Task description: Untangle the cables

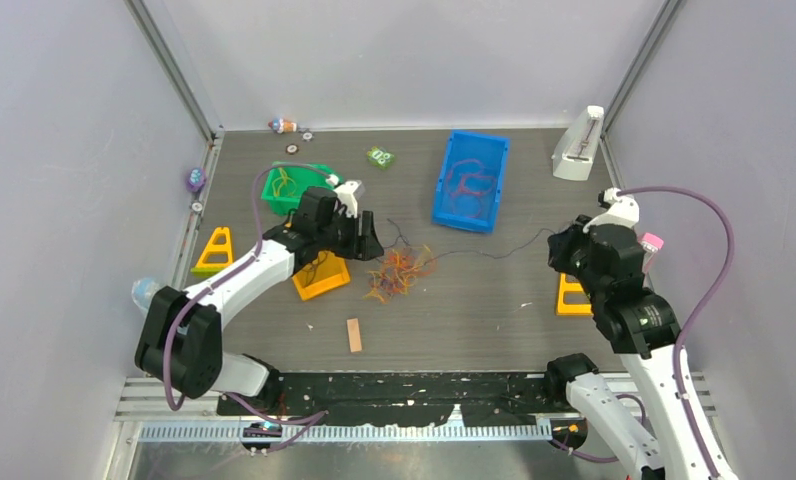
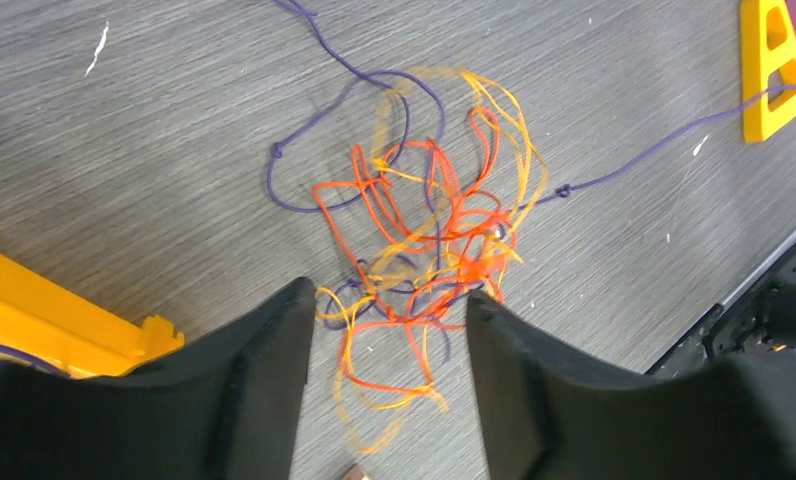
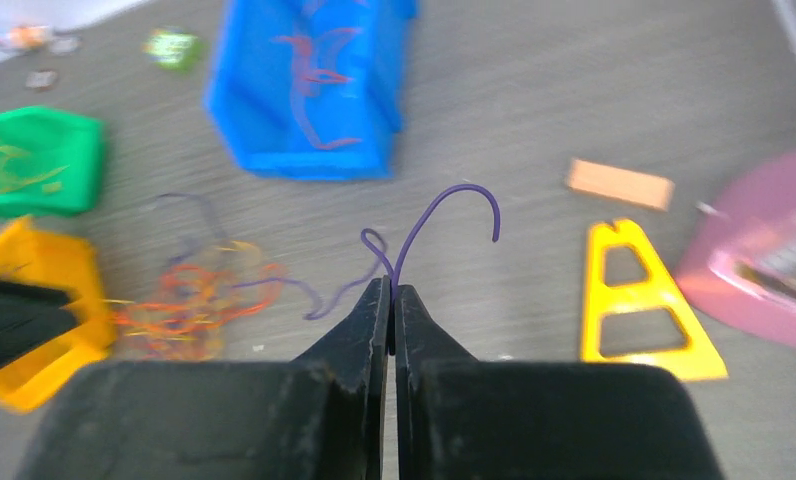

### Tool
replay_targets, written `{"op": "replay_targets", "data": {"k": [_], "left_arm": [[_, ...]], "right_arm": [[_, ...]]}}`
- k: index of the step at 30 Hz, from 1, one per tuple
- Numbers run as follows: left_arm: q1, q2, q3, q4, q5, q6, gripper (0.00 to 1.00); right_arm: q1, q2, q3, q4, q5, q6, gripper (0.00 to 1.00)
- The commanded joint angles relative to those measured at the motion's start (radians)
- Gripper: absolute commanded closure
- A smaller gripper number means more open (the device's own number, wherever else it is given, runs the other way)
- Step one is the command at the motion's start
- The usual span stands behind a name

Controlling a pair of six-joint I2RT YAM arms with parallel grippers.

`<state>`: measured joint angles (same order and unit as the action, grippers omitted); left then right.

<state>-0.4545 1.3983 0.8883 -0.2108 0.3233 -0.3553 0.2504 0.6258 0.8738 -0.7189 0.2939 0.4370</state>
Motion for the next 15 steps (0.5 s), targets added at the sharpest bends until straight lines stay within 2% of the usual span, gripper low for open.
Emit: {"op": "replay_targets", "data": {"k": [1,4,6,11,15], "left_arm": [[-0.029,-0.068,0.057,0.023,0.016,0.063,0.37],[-0.084,-0.123,0.075,0.077,0.032,0.135,0.27],[-0.117,-0.149,0.074,0.155,0.072,0.161,0.22],[-0.241,-0.136,0.089,0.355,0.147,0.242,0.15],[-0.304,-0.017,0.147,0.438,0.187,0.243,0.15]], "right_arm": [[-0.003,0.036,0.19,0.118,-0.334,-0.117,0.95],[-0.002,0.115,0.269,0.144,-0.594,-0.133,0.95],[-0.002,0.148,0.305,0.187,-0.707,-0.107,0.95],[-0.001,0.205,0.407,0.256,-0.81,-0.05,0.95],[-0.002,0.254,0.489,0.266,-0.851,-0.029,0.95]]}}
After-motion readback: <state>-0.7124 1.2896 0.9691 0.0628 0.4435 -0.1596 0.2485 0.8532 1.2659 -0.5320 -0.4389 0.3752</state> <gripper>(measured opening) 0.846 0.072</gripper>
